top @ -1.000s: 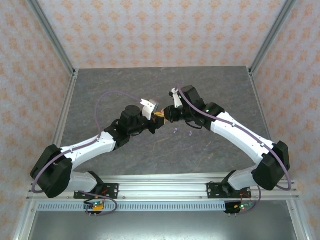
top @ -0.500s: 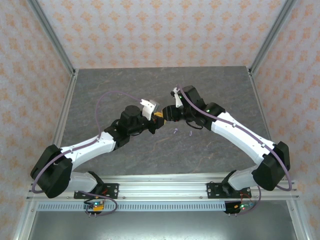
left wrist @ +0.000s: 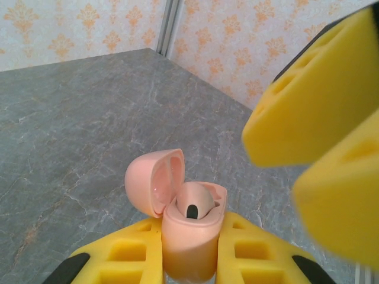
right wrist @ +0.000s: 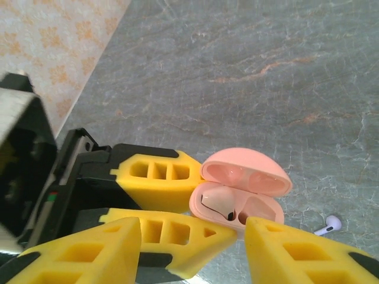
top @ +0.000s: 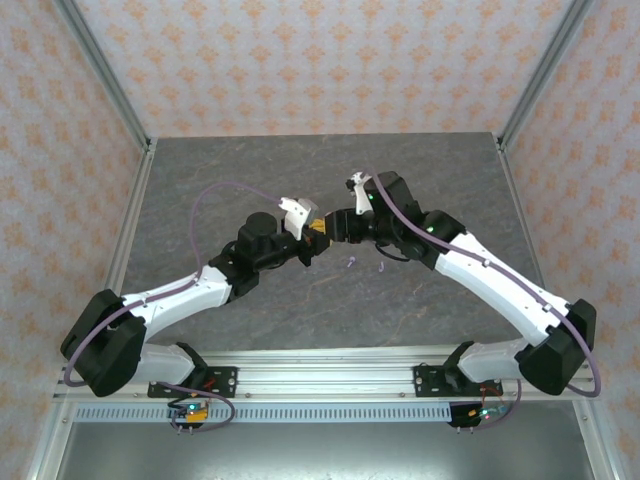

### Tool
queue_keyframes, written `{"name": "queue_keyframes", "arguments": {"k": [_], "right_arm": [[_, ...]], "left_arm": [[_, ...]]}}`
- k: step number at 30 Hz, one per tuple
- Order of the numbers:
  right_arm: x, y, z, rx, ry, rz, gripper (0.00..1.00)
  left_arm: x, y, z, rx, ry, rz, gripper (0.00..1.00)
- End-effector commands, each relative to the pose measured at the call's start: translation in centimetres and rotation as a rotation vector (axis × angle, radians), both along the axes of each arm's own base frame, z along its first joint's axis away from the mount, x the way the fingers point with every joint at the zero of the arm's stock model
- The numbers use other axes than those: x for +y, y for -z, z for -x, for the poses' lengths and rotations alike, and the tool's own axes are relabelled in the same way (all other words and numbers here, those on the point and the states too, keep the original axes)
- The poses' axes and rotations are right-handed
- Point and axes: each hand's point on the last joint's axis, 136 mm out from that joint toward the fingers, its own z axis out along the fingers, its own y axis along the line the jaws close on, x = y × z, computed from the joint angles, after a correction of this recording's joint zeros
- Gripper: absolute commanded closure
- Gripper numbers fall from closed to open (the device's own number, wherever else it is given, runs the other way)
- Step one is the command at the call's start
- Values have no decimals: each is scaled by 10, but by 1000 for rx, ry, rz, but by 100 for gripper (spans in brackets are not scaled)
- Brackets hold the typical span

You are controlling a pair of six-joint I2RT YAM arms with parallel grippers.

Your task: Insert the wireless bluetooth earbuds into the charging case

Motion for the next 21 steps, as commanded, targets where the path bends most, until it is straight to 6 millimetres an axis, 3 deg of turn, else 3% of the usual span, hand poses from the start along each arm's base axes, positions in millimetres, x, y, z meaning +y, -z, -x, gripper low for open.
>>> {"name": "queue_keyframes", "arguments": {"k": [1,12,21], "right_arm": [[-11,-29,-5,-68,69,-21,50],[-24,1,-13,-5,151,79,65],[-38,36,-23,59,230,189,65]], "left_arm": [[4,-19,3,-87,-8,20,99],[11,-31,6,-130,-32,29,100],[48,-39,8,-145,-190,-30,99]]}}
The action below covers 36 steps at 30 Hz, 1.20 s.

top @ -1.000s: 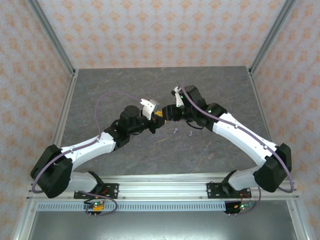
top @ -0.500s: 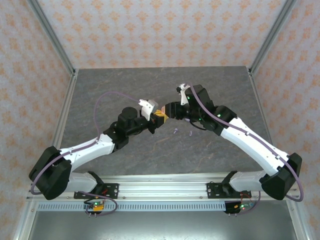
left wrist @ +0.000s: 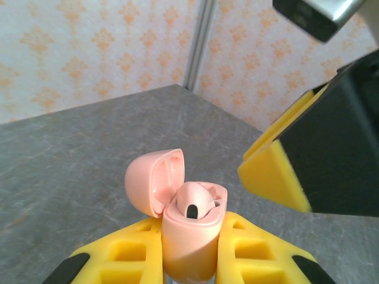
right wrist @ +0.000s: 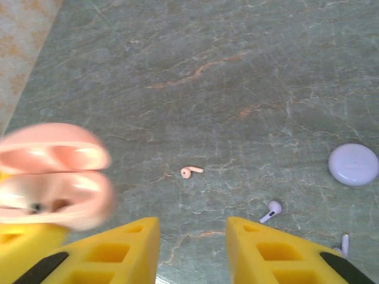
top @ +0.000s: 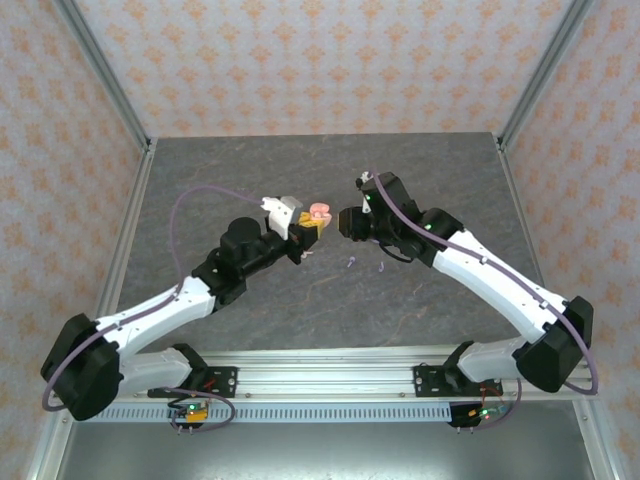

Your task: Insert the wireless bluetooth earbuds into the charging case

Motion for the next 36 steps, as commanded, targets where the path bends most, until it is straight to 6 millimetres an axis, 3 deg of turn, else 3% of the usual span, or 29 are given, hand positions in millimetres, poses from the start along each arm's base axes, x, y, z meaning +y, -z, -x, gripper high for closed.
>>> {"name": "queue_keyframes", "arguments": {"k": [1,20,29,36], "right_arm": [[-6,16,-6,43,40,60,65],[65,131,-40,308,-235,79,73],[89,167,-53,401,-271,96,83],[92,189,-63,434,-248,155,91]], "left_arm": [[18,0,4,-22,-70,-41,99],[67,-10,43,57,-172,-46,99],[70,-14,51,70,-158,-28,98],[67,-13,50,79,-151,-15,98]]}}
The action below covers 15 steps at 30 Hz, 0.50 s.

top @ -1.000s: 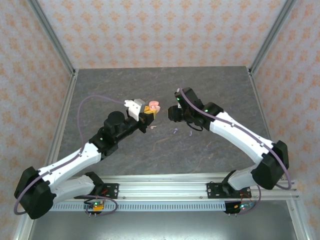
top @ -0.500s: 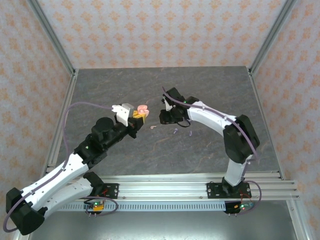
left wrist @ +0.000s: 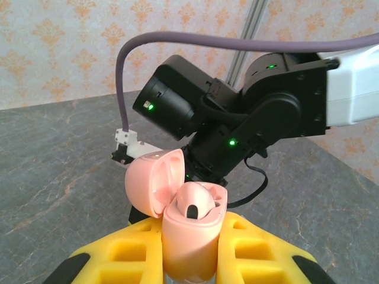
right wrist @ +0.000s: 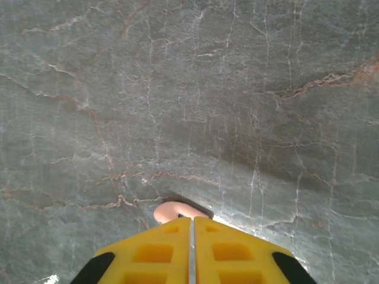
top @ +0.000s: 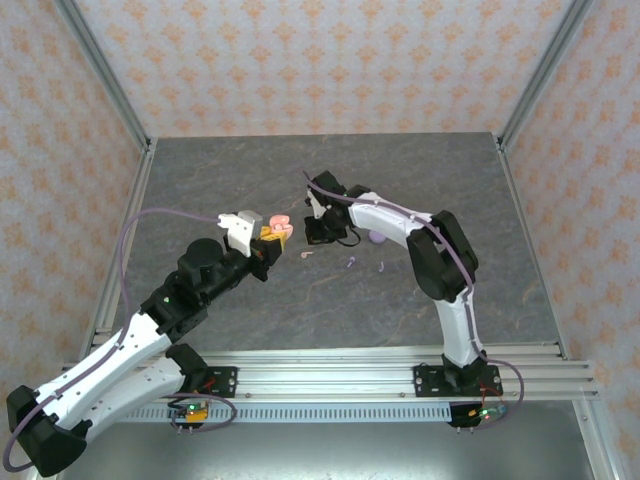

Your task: Insert the wireless bluetooth earbuds into the charging case

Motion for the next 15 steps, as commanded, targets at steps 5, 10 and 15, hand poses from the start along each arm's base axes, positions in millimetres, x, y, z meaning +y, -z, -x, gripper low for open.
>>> {"name": "queue_keyframes", "arguments": {"k": [5,10,15], "right_arm": [[2,13,-2,16,-9,76,93],[3,24,1,31,-24,117,94],[2,34,5,47,-34,149,94]], "left_arm": [[-3,2,1,15,7,19,98],[-3,4,1,18,8,17,98],[-4,6,1,24,11,14,98]]}}
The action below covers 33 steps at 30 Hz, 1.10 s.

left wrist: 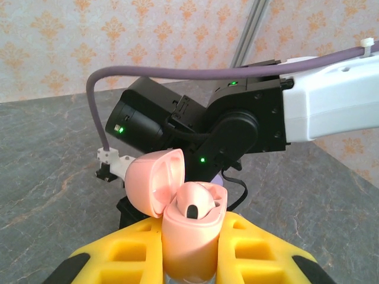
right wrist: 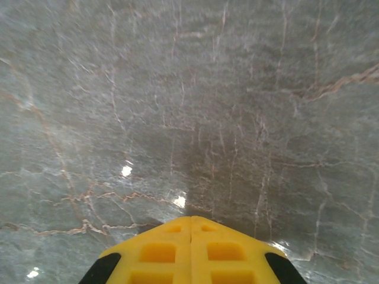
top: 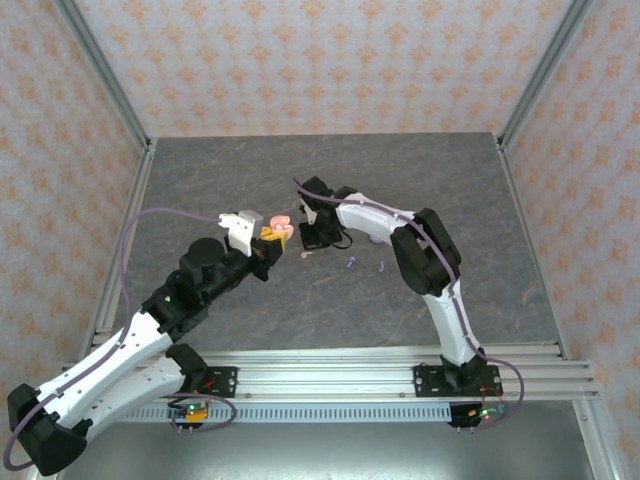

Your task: Insert the wireless bluetooth earbuds into the charging case

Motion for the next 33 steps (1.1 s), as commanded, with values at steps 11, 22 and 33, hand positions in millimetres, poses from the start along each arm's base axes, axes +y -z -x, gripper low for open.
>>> {"name": "queue_keyframes", "arguments": {"k": [11,22,33], "right_arm": [[-9,9,22,38,-57,103,93],[-2,2,43,86,-101,26,92],[-8,-21,27,-5,-45,56,89]], "left_arm": [[-3,4,2,5,14,9,98],[-3,4,2,4,14,15,98],[-3,3,3,3,14,17,98]]}}
